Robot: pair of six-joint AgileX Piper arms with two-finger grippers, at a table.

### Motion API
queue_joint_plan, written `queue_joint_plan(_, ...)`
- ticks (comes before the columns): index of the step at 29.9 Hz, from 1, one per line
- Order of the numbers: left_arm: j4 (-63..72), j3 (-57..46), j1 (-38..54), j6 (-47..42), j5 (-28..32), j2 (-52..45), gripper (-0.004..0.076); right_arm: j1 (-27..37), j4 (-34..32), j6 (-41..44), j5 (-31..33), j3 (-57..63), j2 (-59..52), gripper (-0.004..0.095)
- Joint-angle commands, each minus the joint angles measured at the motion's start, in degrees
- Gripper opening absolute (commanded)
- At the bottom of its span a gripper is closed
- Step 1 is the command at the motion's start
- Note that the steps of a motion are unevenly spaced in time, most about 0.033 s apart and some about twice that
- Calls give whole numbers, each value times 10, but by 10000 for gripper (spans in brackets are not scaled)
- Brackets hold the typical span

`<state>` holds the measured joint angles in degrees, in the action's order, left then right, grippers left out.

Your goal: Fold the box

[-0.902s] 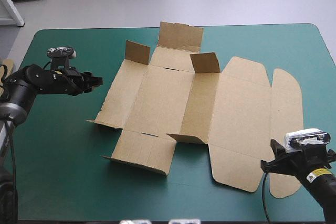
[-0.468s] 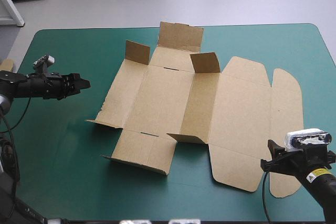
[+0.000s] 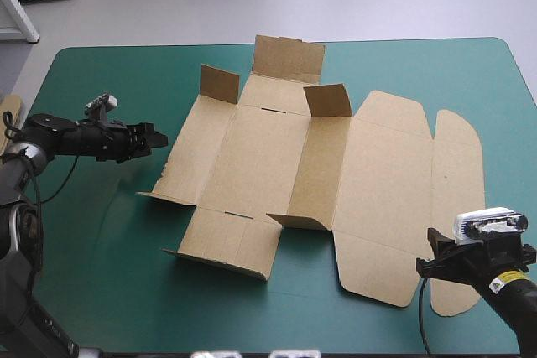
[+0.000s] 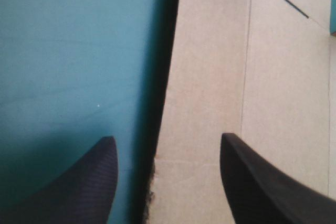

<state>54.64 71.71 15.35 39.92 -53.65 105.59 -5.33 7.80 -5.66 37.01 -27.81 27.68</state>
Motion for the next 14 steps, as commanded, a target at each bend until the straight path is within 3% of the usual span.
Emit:
queue_joint_plan(1,31,17,-4,-3,-10,9,424,-1,2,-3,-27,-29,7,527)
queue_joint_plan(14,31,17,-69,0,-31,32,424,-1,-28,-3,-18,-78,7,527)
